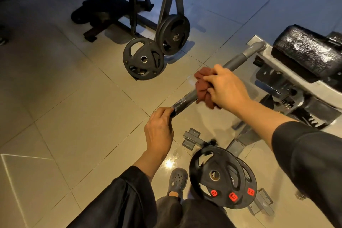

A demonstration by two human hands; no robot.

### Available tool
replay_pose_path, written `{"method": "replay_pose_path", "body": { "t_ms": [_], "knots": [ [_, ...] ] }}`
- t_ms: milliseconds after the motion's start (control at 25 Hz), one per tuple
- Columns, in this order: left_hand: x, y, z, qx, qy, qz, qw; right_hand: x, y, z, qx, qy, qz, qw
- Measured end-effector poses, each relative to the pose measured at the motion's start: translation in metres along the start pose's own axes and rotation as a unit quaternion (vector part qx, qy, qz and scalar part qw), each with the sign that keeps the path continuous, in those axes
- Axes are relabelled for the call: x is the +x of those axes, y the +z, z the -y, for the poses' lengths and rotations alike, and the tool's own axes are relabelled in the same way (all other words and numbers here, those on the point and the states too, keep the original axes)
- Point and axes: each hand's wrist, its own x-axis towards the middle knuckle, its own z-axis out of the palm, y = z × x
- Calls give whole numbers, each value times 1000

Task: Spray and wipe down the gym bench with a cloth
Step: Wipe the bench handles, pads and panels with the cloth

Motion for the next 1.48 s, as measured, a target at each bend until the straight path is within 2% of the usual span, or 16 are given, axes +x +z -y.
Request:
{"method": "replay_pose_path", "body": {
  "t_ms": [120, 320, 440, 520, 640, 840, 1000, 1200, 1360, 1480],
  "knots": [
    [0, -4, -2, -40, -8, -8, 999, -2, 5, 9, 23, 48, -18, 998],
    [-8, 1, -1, -63, -33, 9, 997, -20, 44, 46, -31, -58, 53, 996],
    [-13, 1, 3, -46, -11, 10, 999, -17, 32, 46, -61, -99, 85, 990],
    [-19, -1, 3, -18, -10, 22, 1000, -11, 11, 33, -50, -61, 77, 994],
    [-25, -3, -4, -3, -44, 42, 998, -11, 11, 24, -51, 14, 23, 998],
    [-27, -6, -4, -6, -64, 73, 995, -18, 58, 67, -73, -71, 86, 991],
    [-30, -10, -5, -21, -74, 96, 992, -9, 35, 45, -69, -124, 109, 984],
    [-29, -12, -5, -20, -84, 101, 991, -13, 34, 33, -49, -25, 22, 998],
    [-26, -13, -3, -71, -102, 101, 987, -22, 65, 58, -26, -53, 48, 997],
    [-16, -20, -9, -128, -124, 50, 983, -18, 62, 53, 41, -31, 84, 995]
  ]
}}
